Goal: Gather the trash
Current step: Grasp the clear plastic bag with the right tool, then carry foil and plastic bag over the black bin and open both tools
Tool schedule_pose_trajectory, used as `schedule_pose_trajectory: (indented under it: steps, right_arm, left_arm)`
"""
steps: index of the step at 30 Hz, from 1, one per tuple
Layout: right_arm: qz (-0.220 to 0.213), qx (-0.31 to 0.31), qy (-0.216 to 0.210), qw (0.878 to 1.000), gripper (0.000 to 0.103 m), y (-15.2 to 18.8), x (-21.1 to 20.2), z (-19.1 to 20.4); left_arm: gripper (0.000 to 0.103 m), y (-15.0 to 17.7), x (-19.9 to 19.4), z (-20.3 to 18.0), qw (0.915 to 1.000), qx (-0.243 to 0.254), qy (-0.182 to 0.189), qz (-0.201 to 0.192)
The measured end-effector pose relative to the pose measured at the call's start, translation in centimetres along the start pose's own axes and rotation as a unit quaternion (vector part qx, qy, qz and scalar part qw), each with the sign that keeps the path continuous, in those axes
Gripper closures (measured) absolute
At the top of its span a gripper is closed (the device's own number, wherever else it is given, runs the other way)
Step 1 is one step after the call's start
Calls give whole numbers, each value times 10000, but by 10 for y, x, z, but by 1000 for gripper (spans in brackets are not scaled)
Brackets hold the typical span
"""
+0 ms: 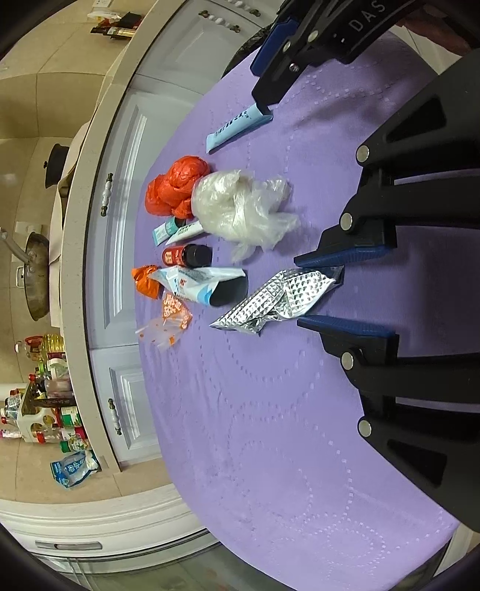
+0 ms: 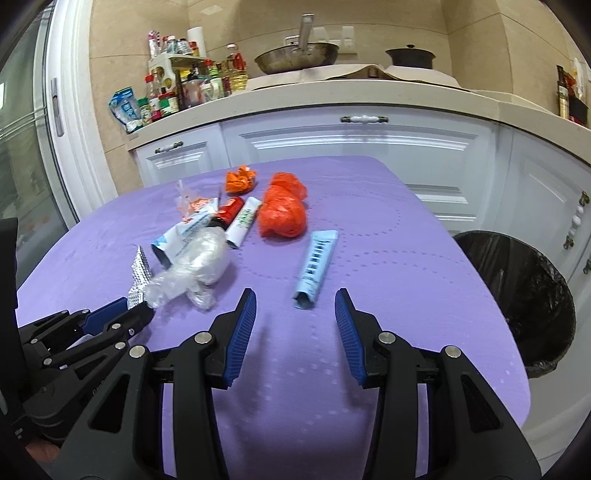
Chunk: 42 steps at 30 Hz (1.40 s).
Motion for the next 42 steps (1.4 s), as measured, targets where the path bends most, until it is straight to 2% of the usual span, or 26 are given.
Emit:
schedule_pose_trajectory:
  steps: [9,10,11,14,24,26,29,33,38,42]
  right_arm:
    - [26,-151,-277,9995,58,-9,11,38]
    - [35,-161,-301,9994,49,-9,13,43]
    - [22,-164,-307,9994,45,-10,14,47]
    - [-4,-208,-332,9992,42,-12,16,61]
    - [456,-506,-59,9977,40,-6,46,82]
    - [539,-550,-35,9970,41,-3,51,83]
    - [659,-591,-29,9961,60,3,54,84]
    - [668,-553,-117,9962,65,4,54,84]
    - [427,-482,-173,9978,68,-3,43,80]
    - [243,-454,-134,9986,68,-12,29,69]
  left_arm:
    - [76,-7,-13,44,9994,-116,-273,-163]
    - [76,-8,-13,52,9992,-135,-334,-177]
    - [76,-9,-14,58,9990,-158,-375,-184]
    - [76,-9,-15,77,9983,-218,-510,-198]
    - [75,-10,-13,121,9961,-419,-760,-184]
    - [75,-9,-13,126,9957,-444,-794,-193]
    - [75,-10,-12,131,9952,-472,-835,-204]
    - [75,-9,-13,135,9946,-502,-880,-227]
    - [75,-13,-18,132,9943,-529,-883,-278]
    - [75,-21,-25,116,9954,-498,-720,-377]
Point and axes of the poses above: each gripper's, at about its wrist camera, not at the fingertips, and x roughly the way its jaws point, z to its left, y to its underside, the point moved 6 cm from there along x, roughly the way its jaws point, and after that the axes turned 13 degrees about -z, right-handed, at the moved point
